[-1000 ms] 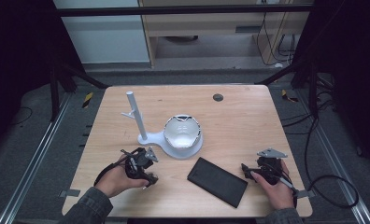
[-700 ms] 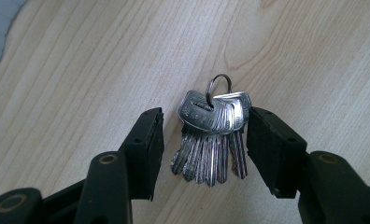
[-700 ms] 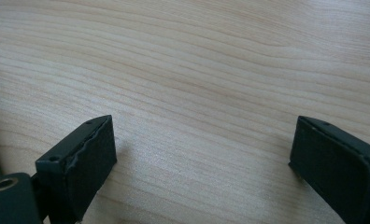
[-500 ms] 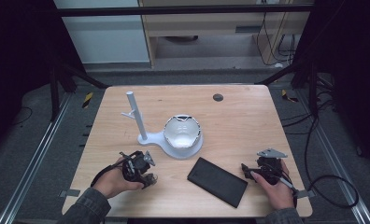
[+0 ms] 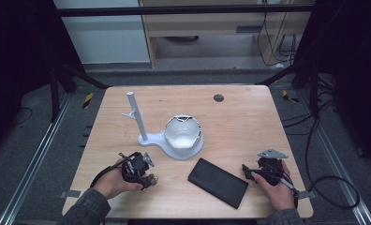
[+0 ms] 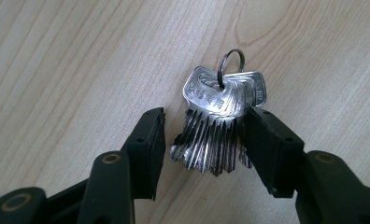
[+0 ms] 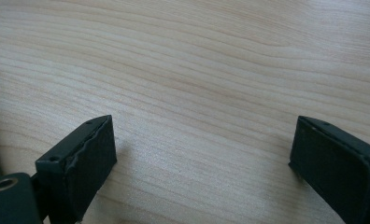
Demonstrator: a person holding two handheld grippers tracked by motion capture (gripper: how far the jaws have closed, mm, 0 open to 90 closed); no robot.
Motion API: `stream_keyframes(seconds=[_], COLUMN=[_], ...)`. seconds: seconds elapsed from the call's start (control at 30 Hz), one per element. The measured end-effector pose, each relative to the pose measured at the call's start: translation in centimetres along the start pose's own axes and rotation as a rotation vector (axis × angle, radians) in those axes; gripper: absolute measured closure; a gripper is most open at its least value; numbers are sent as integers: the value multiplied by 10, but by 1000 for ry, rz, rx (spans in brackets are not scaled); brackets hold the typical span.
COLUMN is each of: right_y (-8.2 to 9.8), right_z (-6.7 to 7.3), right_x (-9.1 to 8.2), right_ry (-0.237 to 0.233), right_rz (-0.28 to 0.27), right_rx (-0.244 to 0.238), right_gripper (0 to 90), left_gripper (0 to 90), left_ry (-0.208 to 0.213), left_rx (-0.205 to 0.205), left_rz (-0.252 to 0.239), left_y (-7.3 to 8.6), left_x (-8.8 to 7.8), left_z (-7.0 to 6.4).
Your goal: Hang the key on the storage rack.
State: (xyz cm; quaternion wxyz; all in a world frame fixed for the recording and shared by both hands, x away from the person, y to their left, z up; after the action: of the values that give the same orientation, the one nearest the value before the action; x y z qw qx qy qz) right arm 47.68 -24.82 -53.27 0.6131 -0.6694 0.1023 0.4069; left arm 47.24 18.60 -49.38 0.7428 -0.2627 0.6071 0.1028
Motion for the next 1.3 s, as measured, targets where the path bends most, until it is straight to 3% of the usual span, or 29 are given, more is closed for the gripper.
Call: stream_keyframes(seconds=[0.17, 0.33, 0.5, 0.57, 0.9, 1.3], right_y=[0, 0, 0, 1, 1, 1], right_z=[0, 0, 0, 1, 1, 1], right_x=[0, 0, 0, 0, -1, -1], right_ry=[0, -3, -2, -2, -4, -4], right_rz=[0, 0, 0, 1, 1, 3], right_rx=[0, 0, -3, -5, -5, -10], right_gripper=[70, 70, 70, 70, 70, 69], left_gripper=[529, 646, 719, 801, 810, 839], left_ry=[20, 51, 38, 43, 38, 49], left_rx=[6, 1, 0, -5, -6, -31], left_rz=[-1, 3, -1, -2, 17, 4], left_y=[-1, -1, -2, -1, -3, -2], left_x=[0, -1, -2, -2, -2, -5], left_z=[-1, -4, -7, -8, -8, -5])
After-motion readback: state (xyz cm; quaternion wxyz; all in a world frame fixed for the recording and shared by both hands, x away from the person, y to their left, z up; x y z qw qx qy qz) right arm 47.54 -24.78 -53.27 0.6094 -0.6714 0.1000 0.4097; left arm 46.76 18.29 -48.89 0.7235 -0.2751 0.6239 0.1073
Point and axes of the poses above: each handheld gripper's, and its own axes: x roughly forward along the jaws, y roughly out of its underside, z roughly to its left, the point moved 3 cm from there along x, roughly forward along the jaws, and after that the axes turned 7 degrees about -y, right-handed, at the moved point
